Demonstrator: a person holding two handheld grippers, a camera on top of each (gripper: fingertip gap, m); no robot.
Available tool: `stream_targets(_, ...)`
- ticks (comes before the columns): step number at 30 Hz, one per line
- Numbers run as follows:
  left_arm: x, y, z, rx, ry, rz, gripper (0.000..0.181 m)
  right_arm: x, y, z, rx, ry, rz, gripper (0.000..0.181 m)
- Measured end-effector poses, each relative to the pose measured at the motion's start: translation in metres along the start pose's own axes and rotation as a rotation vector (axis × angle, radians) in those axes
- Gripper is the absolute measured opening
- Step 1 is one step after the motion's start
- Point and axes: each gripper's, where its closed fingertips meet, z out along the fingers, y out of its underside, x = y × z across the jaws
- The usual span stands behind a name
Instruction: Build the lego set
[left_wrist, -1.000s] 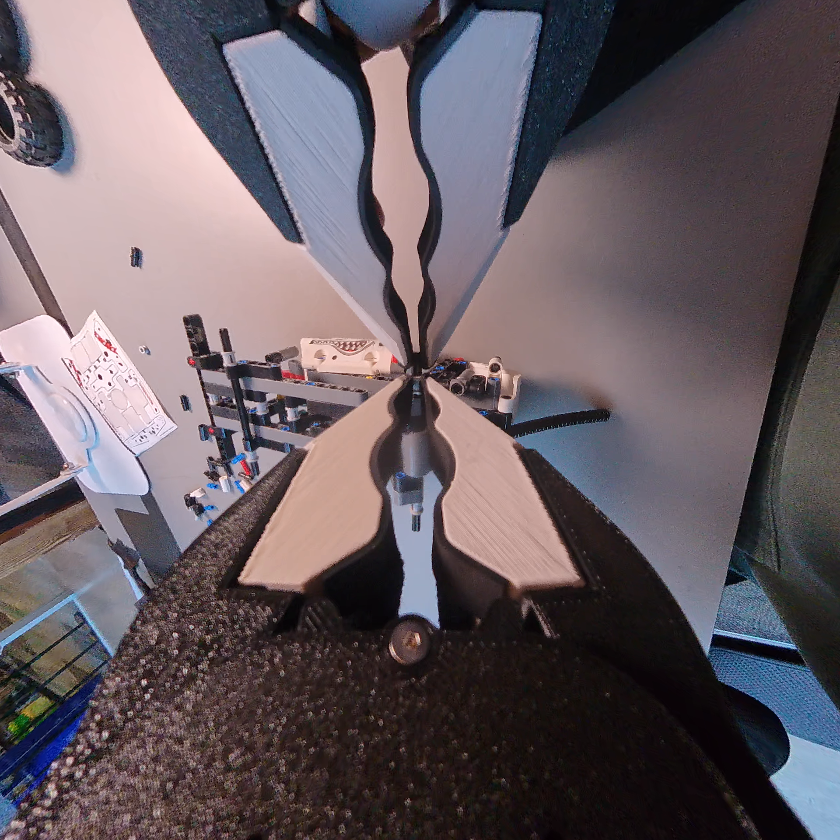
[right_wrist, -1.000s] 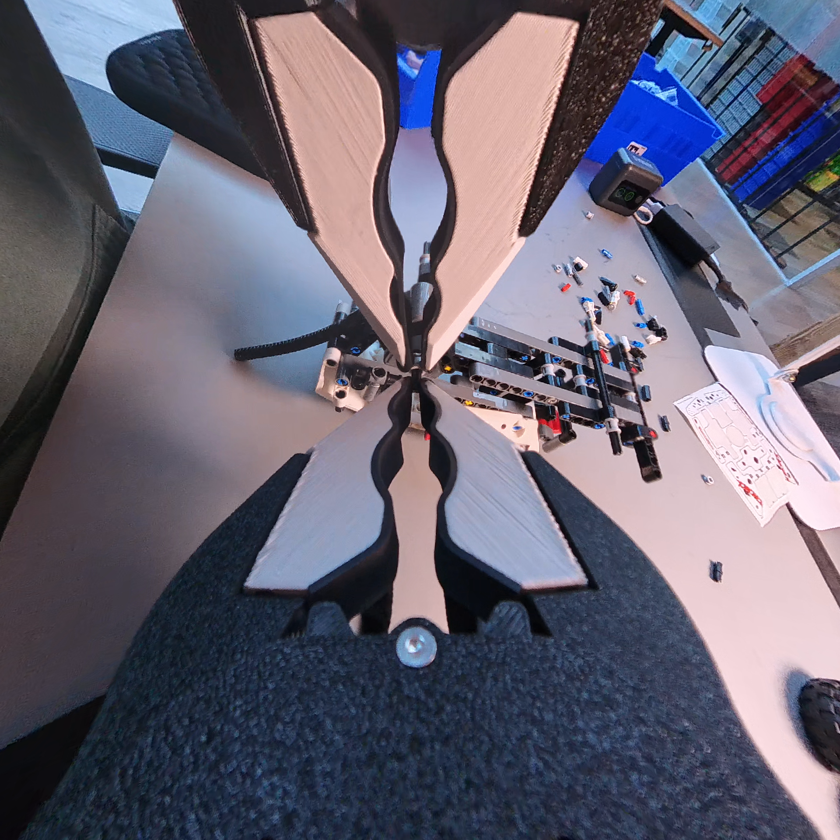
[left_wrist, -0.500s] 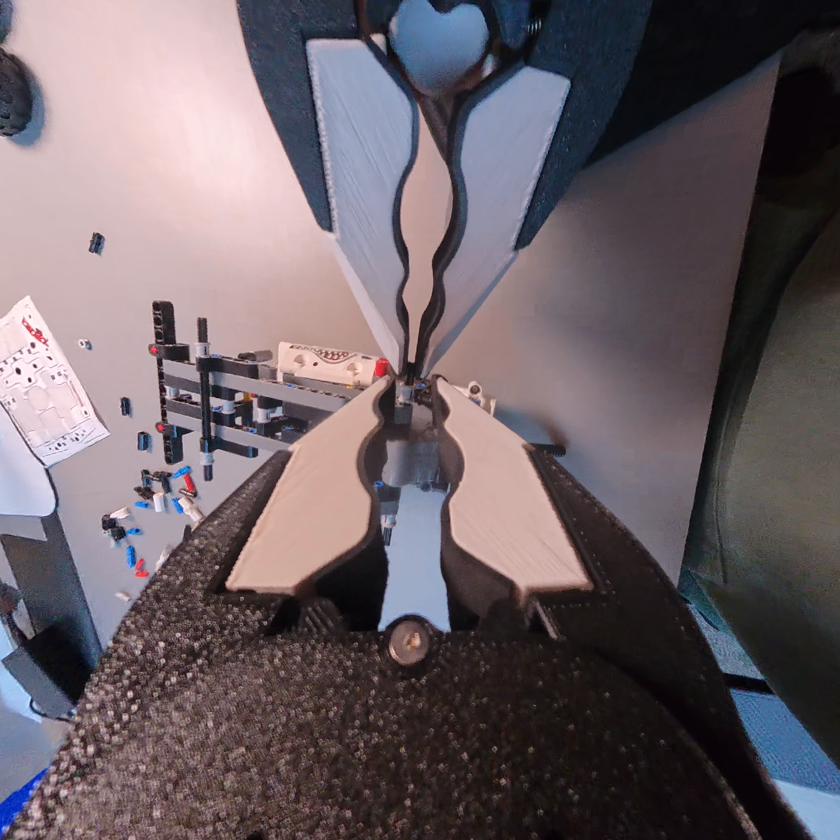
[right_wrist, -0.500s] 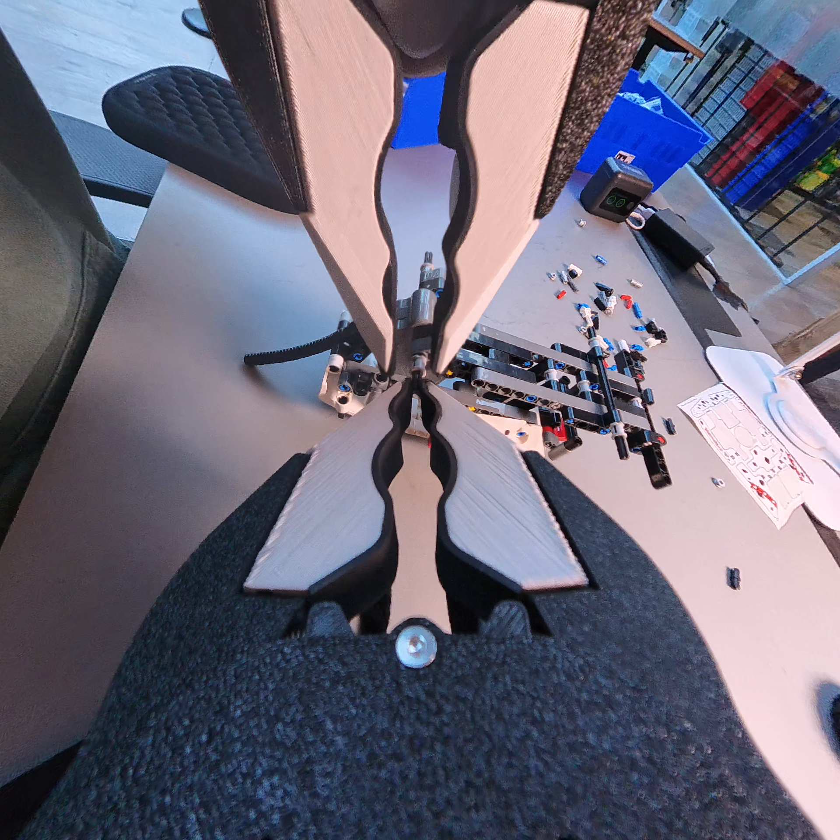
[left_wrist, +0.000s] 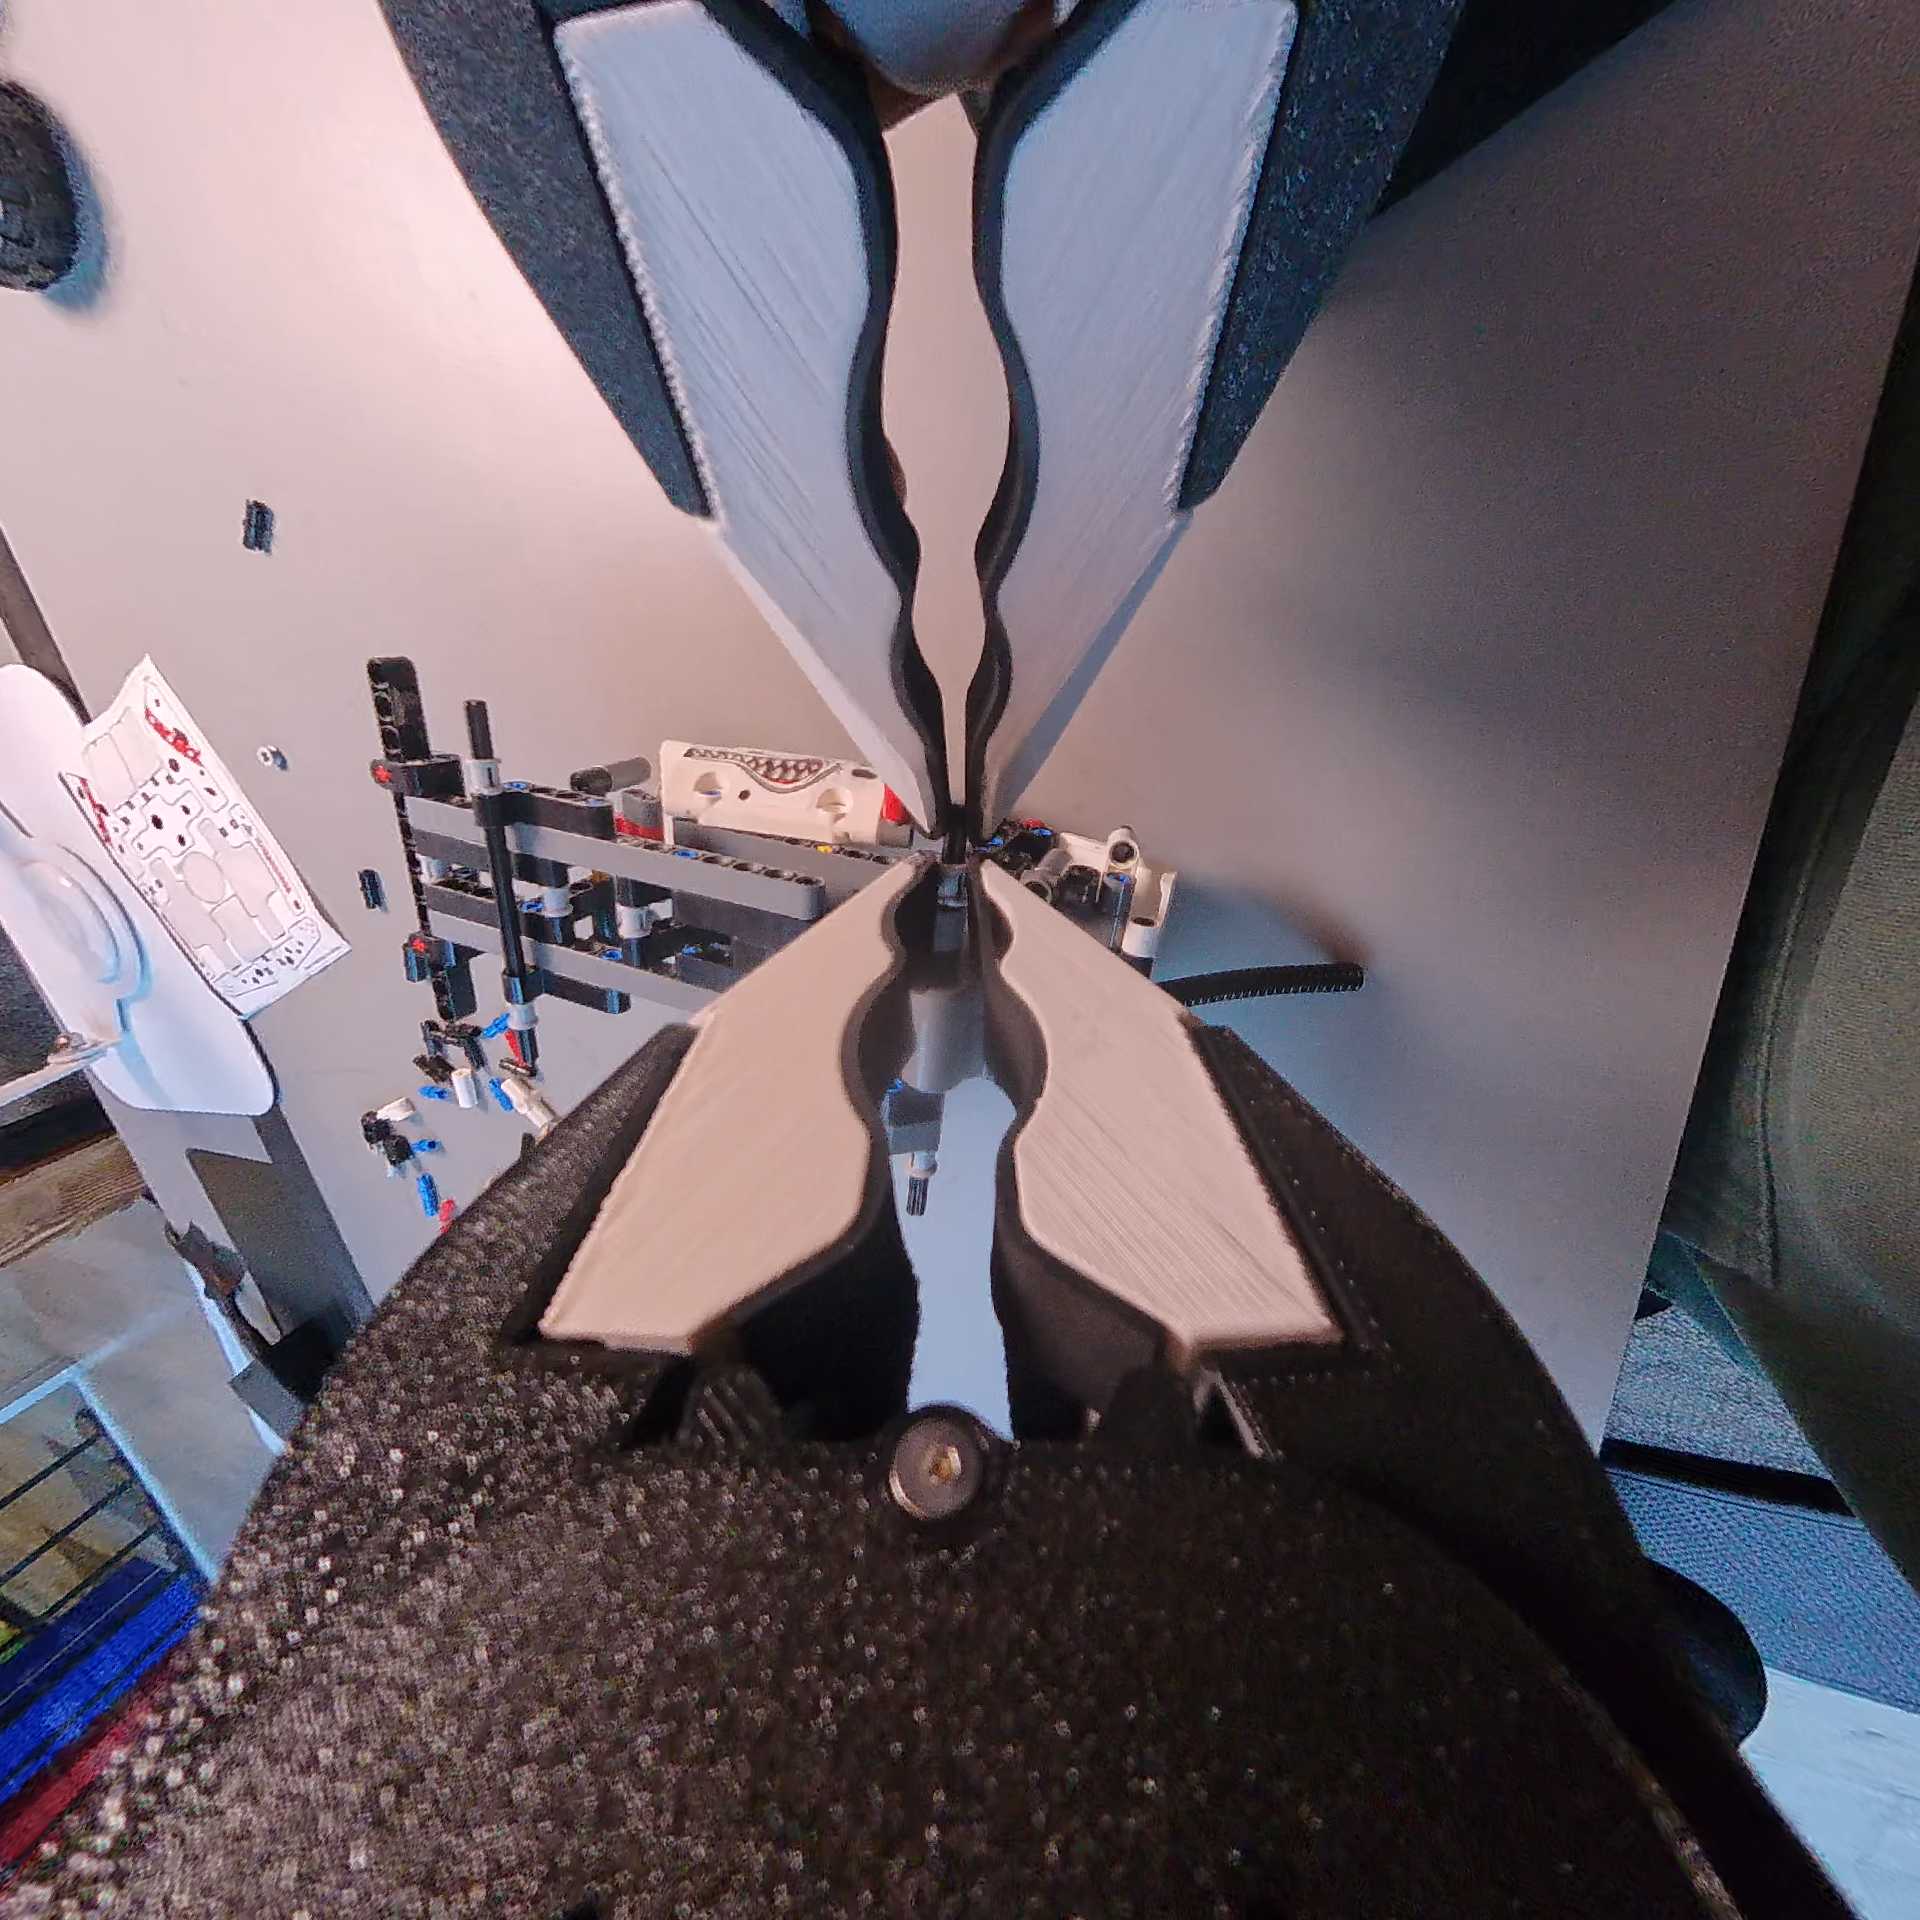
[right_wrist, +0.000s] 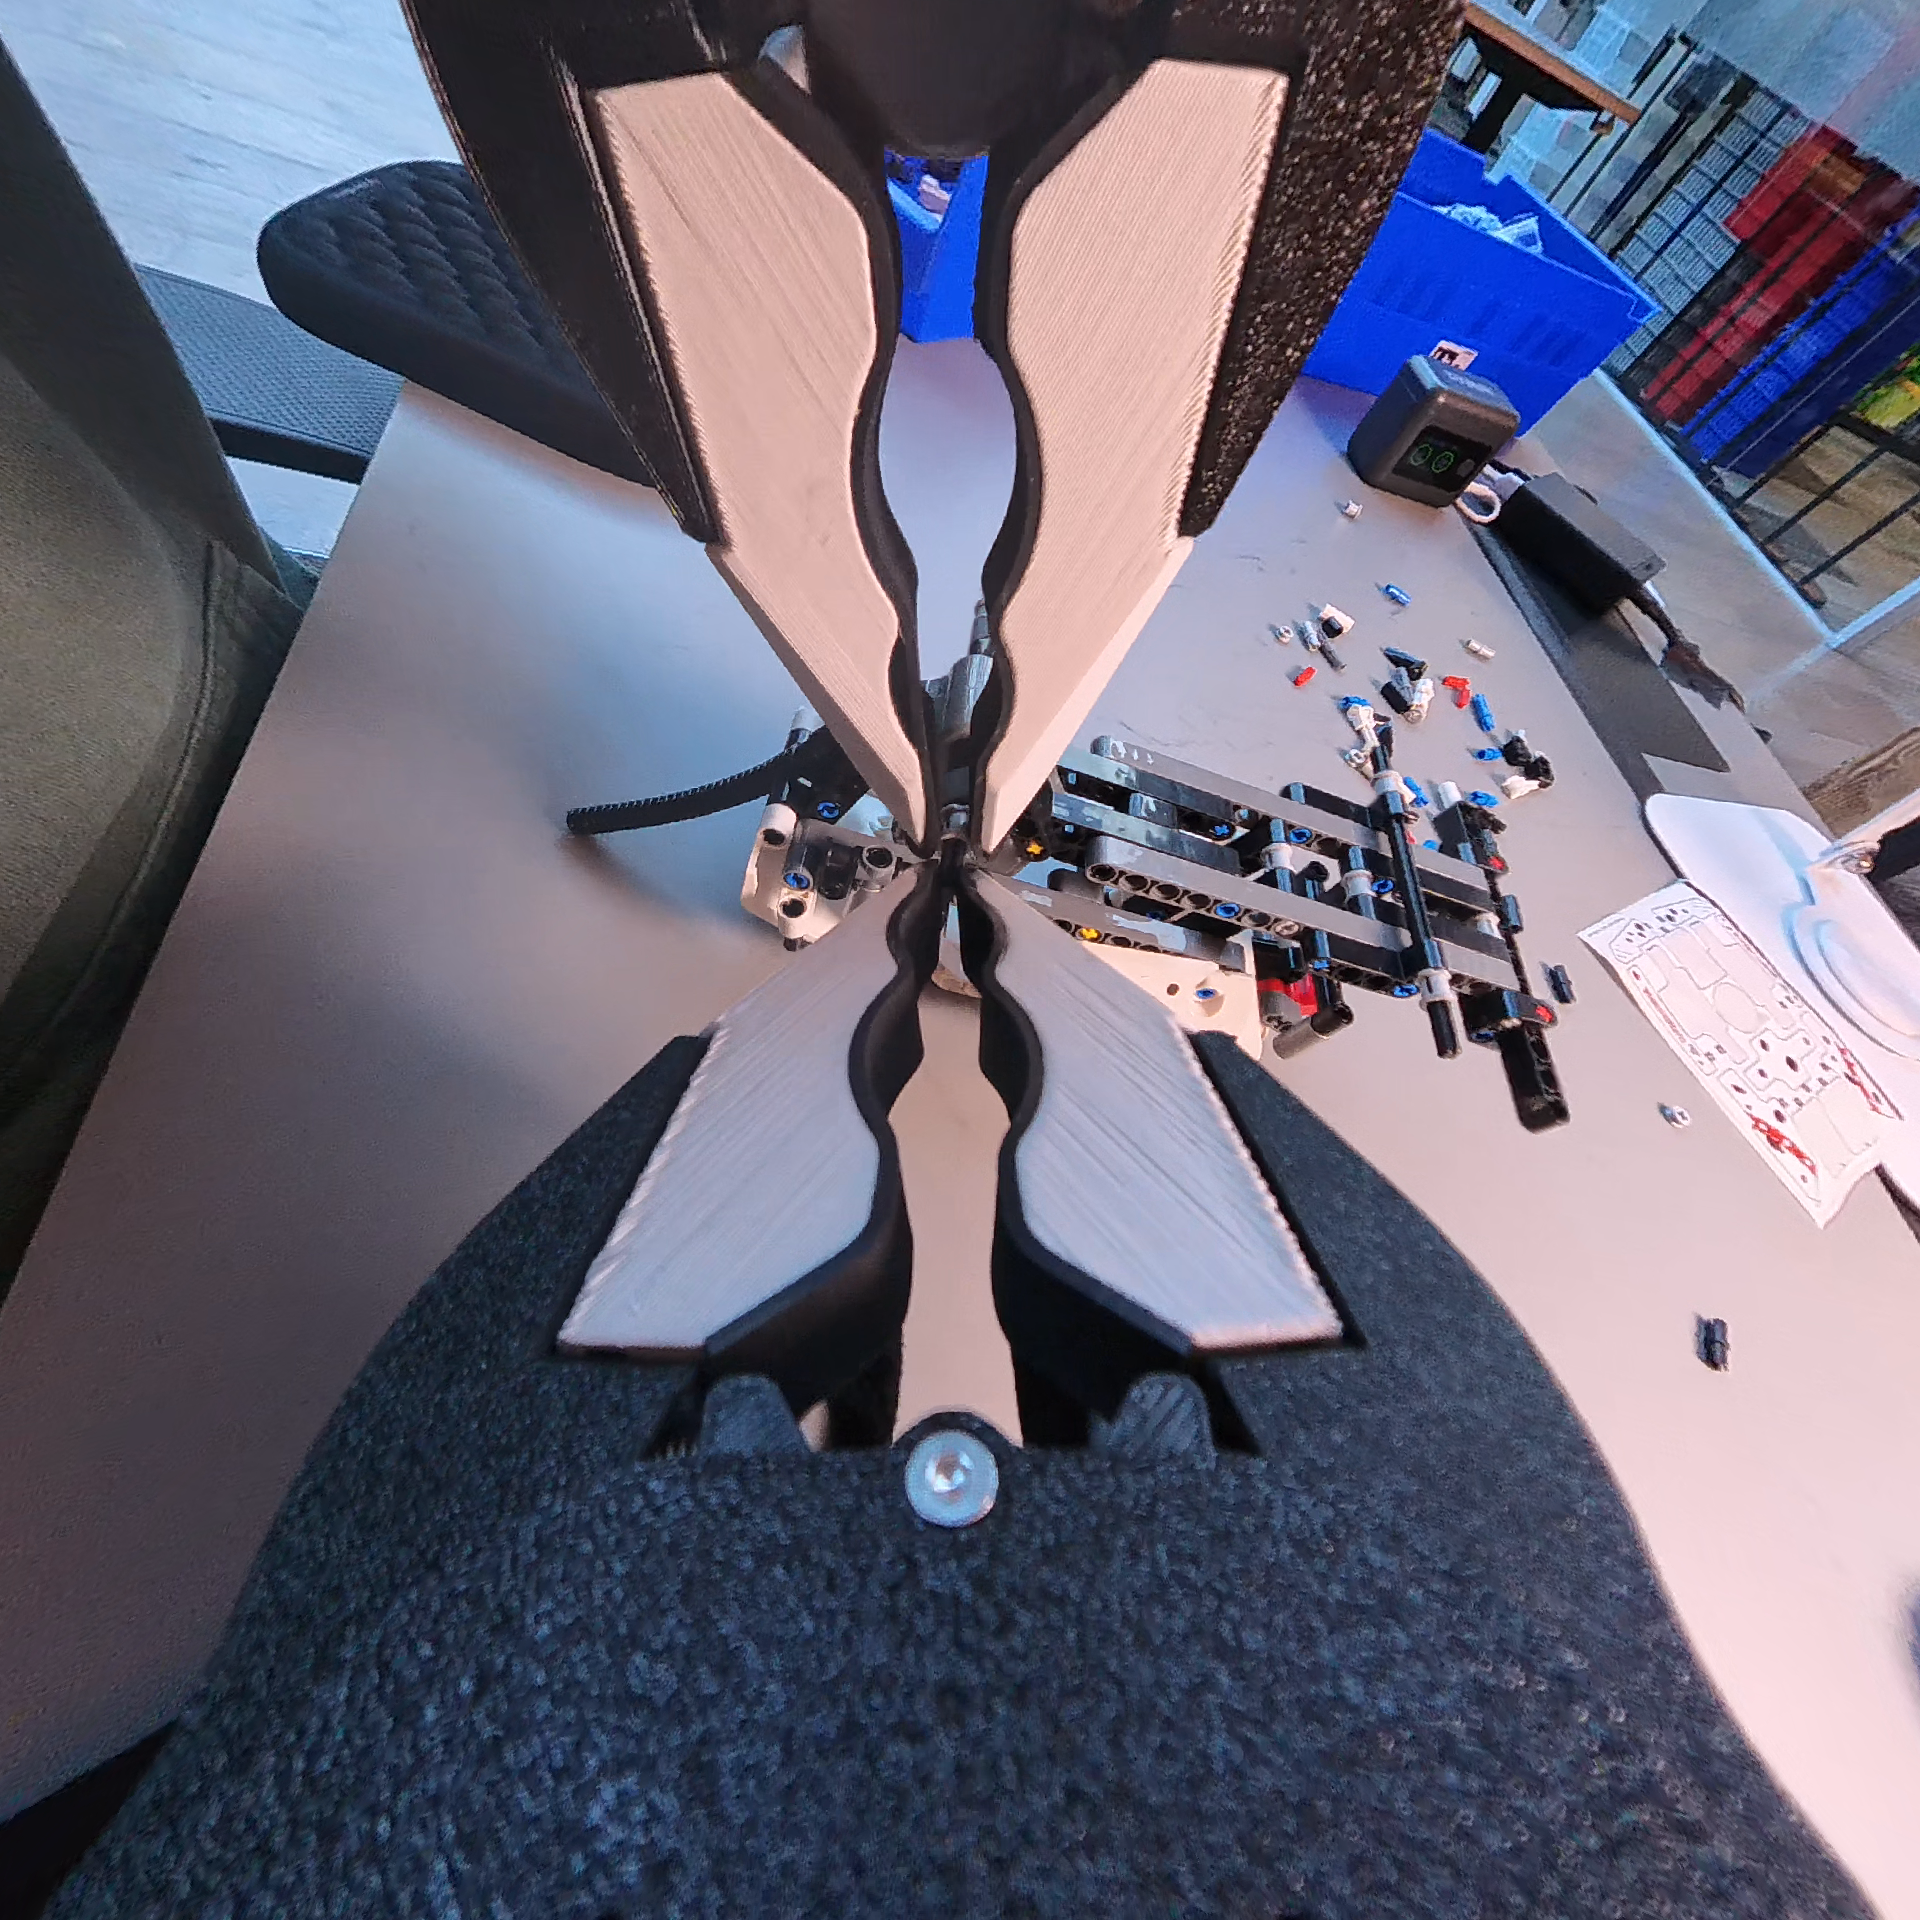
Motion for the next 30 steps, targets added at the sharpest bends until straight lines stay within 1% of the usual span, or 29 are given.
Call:
stream_targets(5, 0.000, 0.005, -0.001, -0.052, -0.010, 0.011, 0.005, -0.001, -0.001, 0.003, -0.001, -0.004, 0.005, 0.002)
stream_targets(9, 0.001, 0.005, -0.001, -0.044, 0.007, 0.015, 0.006, 0.000, -0.001, 0.004, -0.003, -0.001, 0.001, 0.002)
stream_targets(10, 0.000, 0.004, -0.002, -0.010, 0.008, 0.005, 0.006, 0.001, -0.002, 0.003, -0.001, 0.010, 0.004, 0.003)
stream_targets(11, 0.000, 0.001, -0.004, 0.043, 0.034, -0.039, 0.011, 0.003, -0.003, 0.002, 0.004, 0.025, 0.011, 0.003)
stream_targets(12, 0.004, -0.004, -0.011, 0.120, 0.094, -0.102, 0.033, 0.005, -0.002, 0.001, 0.008, 0.042, 0.011, 0.003)
stream_targets(13, 0.006, -0.009, -0.021, 0.209, 0.144, -0.152, 0.040, 0.007, 0.000, 0.000, 0.010, 0.056, 0.010, 0.003)
stream_targets(15, 0.001, -0.007, -0.038, 0.377, 0.174, -0.227, 0.038, 0.007, 0.001, -0.001, 0.014, 0.071, -0.001, 0.004)
stream_targets(17, -0.009, 0.016, -0.037, 0.482, 0.166, -0.319, 0.044, 0.006, 0.001, -0.001, 0.017, 0.074, -0.012, 0.004)
stream_targets(19, -0.012, 0.041, -0.024, 0.600, 0.195, -0.431, 0.042, 0.007, 0.002, -0.003, 0.025, 0.077, -0.005, 0.004)
stream_targets(21, -0.007, 0.053, -0.015, 0.731, 0.230, -0.505, 0.037, 0.009, 0.004, -0.005, 0.026, 0.082, -0.002, 0.004)
stream_targets(23, -0.005, 0.059, -0.007, 0.799, 0.203, -0.522, 0.032, 0.010, 0.005, -0.007, 0.029, 0.086, 0.013, 0.004)
stream_targets(25, -0.002, 0.055, -0.010, 0.868, 0.180, -0.502, 0.020, 0.011, 0.006, -0.007, 0.033, 0.095, 0.022, 0.004)
stream_targets(27, 0.000, 0.052, -0.011, 0.883, 0.177, -0.478, 0.010, 0.012, 0.007, -0.008, 0.028, 0.111, 0.029, 0.005)
stream_targets(30, 0.005, 0.053, -0.012, 0.879, 0.173, -0.453, 0.008, 0.016, 0.009, -0.012, 0.015, 0.152, 0.053, 0.005)
